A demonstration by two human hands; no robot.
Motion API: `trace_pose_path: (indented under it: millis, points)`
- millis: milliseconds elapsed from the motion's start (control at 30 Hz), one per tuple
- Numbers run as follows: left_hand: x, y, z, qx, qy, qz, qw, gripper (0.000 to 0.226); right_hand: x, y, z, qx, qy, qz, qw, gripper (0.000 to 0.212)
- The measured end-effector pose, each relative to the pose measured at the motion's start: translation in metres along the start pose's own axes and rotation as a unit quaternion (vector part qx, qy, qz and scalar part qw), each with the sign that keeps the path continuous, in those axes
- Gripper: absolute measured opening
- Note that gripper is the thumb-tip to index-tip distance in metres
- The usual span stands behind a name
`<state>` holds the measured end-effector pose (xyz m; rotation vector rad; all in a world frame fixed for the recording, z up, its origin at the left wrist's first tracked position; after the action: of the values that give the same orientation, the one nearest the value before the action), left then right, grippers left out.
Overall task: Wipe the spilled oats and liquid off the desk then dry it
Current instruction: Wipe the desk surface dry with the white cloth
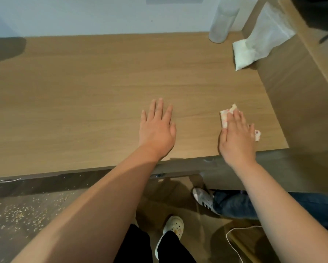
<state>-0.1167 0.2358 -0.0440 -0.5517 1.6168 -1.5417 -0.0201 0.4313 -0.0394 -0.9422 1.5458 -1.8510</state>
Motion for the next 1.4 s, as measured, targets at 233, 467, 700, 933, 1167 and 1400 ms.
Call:
trace_pose_path:
  millis: [233,467,700,933,1167,1400]
  points:
    - [-0.002,0.007,-0.003,0.005,-0.019,-0.008,1.0,0.06,-0.023,-0.006,-0.074,-0.027,0.062,-0.01,0.998,0.054]
    - [-0.003,0.005,-0.003,0.002,-0.029,-0.01,1.0,0.061,-0.038,-0.02,-0.139,-0.011,0.027,-0.044,0.999,0.05]
    - [-0.006,0.002,-0.003,-0.004,-0.024,-0.02,1.0,0.061,-0.074,-0.014,-0.049,-0.07,0.124,-0.049,0.989,0.052]
    - [0.001,-0.007,0.001,-0.071,-0.024,0.094,0.993,0.054,0.043,0.009,0.006,-0.009,0.032,-0.016,0.999,0.063]
    - [0.02,-0.031,0.002,-0.138,0.036,0.093,0.985,0.041,0.069,0.012,-0.004,0.039,-0.158,-0.004,0.987,0.055]
    - [0.102,-0.053,-0.022,-0.115,-0.084,0.002,0.99,0.046,0.074,0.001,-0.056,-0.019,0.049,-0.13,0.99,0.053]
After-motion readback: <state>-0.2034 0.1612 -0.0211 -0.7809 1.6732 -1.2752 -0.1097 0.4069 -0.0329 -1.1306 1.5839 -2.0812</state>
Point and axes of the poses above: each hand's wrist, its own z-axis away from the middle knuckle, its own y-axis out of the palm, x = y × z, the point moved 7 cm from there along -z, towards the middle knuckle, and after that the axes turned 10 degrees about y, right-handed, at the moved point
